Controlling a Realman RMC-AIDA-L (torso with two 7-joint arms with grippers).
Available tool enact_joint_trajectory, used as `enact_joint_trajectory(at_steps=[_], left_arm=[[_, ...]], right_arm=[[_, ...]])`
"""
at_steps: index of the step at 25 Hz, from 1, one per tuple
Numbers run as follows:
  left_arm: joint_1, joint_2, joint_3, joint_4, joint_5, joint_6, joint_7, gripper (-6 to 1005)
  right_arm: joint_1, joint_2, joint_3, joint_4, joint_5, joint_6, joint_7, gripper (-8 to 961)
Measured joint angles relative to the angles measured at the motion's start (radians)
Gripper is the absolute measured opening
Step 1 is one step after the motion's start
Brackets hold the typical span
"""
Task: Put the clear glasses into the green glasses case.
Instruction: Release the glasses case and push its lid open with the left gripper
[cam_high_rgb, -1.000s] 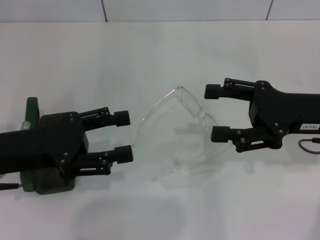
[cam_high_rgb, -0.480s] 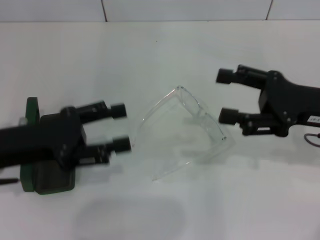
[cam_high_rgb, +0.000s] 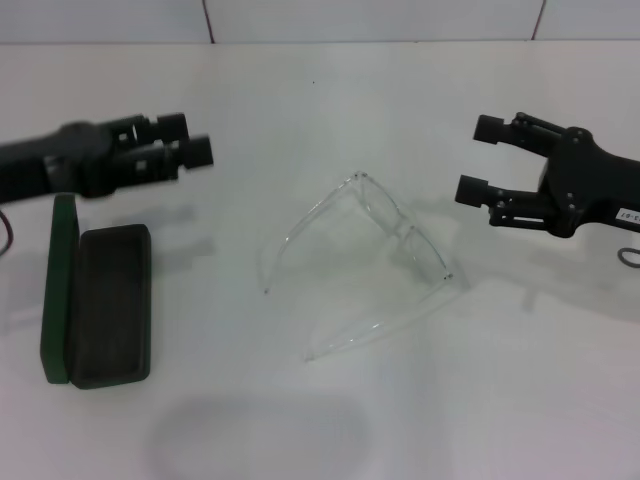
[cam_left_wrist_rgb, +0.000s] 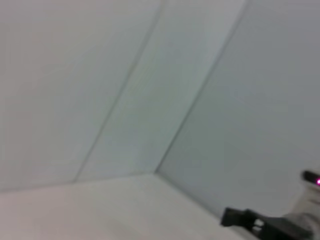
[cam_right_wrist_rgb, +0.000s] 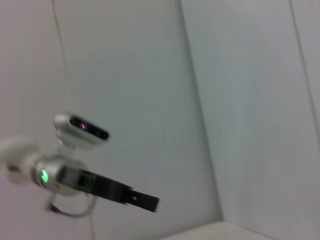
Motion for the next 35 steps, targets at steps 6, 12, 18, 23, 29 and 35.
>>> enact_joint_trajectory(at_steps=[6, 12, 18, 23, 29, 35], left_arm=[[-0.003, -0.068, 0.01, 0.424, 0.317, -0.057, -0.396, 803], [-0.022, -0.066, 0.068, 0.652, 0.531, -0.063, -0.739, 801], [-0.084, -0.064, 0.123, 0.665, 0.745, -0.059, -0.933, 800], [-0.083, -0.068, 0.196, 0.67, 0.908, -0.055, -1.041, 799], [-0.063, -0.072, 0.221, 0.691, 0.951, -0.035, -1.071, 797], [-0.058, -0.074, 0.223, 0.707, 1.0, 0.011, -1.073, 795]], right_arm=[[-0.018, -0.021, 0.009, -0.049, 0.006, 0.025, 0.004, 887], [-0.021, -0.06, 0.009, -0.07, 0.03, 0.027, 0.0, 887], [-0.014, -0.089, 0.009, -0.103, 0.031, 0.027, -0.012, 887], [-0.007, -0.095, 0.009, -0.115, 0.035, 0.044, -0.062, 887], [0.01, -0.098, 0.008, -0.115, 0.037, 0.083, -0.068, 887], [0.025, -0.097, 0.005, -0.109, 0.036, 0.098, -0.068, 887]])
